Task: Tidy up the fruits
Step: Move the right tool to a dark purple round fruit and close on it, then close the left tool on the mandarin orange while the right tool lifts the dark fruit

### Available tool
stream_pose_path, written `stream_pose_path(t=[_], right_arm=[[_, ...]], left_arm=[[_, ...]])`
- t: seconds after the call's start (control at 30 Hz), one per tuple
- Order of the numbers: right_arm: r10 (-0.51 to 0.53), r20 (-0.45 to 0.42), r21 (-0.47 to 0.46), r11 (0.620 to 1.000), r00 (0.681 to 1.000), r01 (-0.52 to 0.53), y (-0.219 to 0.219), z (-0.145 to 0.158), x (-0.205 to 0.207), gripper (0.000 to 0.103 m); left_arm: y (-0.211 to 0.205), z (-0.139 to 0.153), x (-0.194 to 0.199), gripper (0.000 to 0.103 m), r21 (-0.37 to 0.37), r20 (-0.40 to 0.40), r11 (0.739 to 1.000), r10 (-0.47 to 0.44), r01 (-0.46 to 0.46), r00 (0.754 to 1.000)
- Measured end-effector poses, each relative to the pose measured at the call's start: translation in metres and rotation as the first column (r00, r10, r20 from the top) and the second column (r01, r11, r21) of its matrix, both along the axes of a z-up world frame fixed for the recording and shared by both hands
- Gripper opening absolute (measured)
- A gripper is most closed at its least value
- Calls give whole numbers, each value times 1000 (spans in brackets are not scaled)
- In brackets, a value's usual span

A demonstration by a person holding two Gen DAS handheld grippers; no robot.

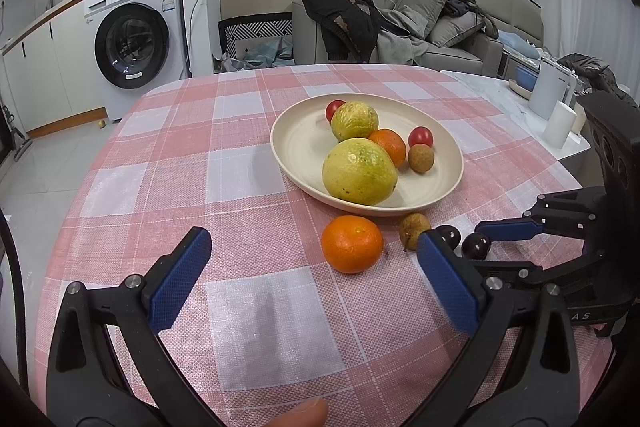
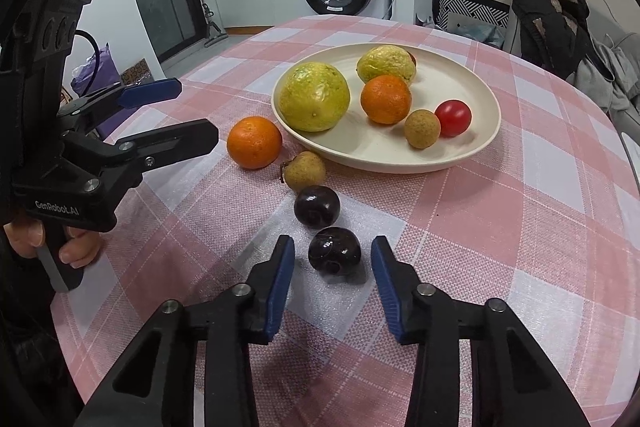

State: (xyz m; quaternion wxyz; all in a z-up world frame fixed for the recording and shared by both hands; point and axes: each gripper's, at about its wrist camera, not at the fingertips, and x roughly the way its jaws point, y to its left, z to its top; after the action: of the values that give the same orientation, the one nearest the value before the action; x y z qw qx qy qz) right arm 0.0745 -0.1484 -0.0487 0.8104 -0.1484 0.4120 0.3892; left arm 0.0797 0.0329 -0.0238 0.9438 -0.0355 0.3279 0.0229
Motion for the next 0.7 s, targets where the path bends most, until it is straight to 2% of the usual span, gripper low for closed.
stream_pose_path(t=[0.3,0.53,0.7], right_arm=[[4,19,-5,1000,1000,-4,1,1,-4,27],[-6,44,40,999,999,5,-3,11,-4,27],[-43,64,87,995,997,38,-10,18,-1,27]], left_arm=[[0,-2,2,102,-5,-5,1000,-3,3,1000],[1,-5,4,102,-9,-14,1000,-7,7,1000],[0,-10,10,102,-14,-56,1000,-16,16,998]])
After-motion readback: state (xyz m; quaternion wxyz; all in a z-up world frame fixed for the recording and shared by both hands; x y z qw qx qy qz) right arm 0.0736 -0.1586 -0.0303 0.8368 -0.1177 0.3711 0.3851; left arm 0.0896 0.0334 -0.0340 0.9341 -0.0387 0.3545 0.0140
